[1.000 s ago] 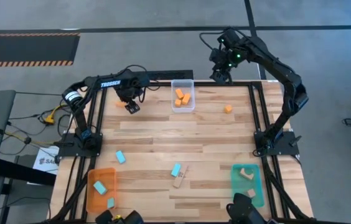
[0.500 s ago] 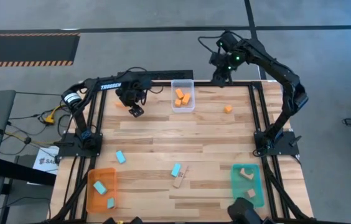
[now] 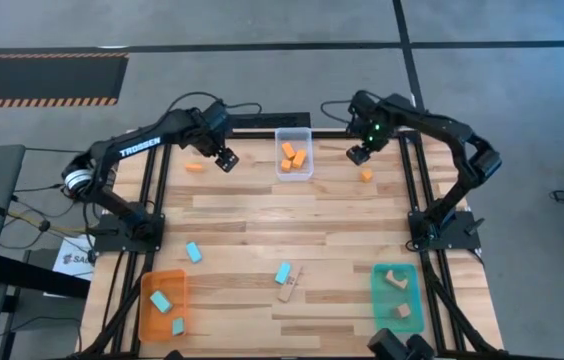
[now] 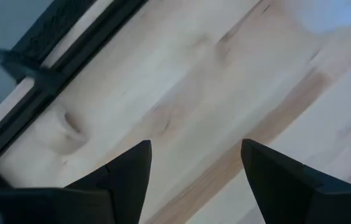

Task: Sort & place blocks by color
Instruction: Put the orange block into the transparent white bin

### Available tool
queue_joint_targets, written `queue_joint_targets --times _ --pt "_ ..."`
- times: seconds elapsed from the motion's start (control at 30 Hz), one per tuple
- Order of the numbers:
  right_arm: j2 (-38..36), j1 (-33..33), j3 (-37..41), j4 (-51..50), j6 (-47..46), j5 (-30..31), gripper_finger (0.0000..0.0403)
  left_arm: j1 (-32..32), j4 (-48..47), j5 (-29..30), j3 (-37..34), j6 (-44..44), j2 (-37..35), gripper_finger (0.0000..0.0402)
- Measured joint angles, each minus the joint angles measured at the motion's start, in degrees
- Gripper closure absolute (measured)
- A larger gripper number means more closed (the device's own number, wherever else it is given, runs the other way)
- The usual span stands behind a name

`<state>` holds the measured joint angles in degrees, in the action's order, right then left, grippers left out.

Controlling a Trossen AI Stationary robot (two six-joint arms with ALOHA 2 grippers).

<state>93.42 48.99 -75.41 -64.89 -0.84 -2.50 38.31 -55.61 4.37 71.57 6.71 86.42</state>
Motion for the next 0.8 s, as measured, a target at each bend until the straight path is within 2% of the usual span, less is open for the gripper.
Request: queue_joint_targets --times 0.27,0.8 --pt "0.4 -0.2 10.4 6.6 -2.3 2.2 0.0143 0.0 0.1 -1.5 0.0 0.6 -1.4 0.0164" --pt "0.4 0.0 19.4 14.9 -1.2 1.1 0.0143 0.0 0.0 -2.4 0.0 1.3 -1.1 0.0164"
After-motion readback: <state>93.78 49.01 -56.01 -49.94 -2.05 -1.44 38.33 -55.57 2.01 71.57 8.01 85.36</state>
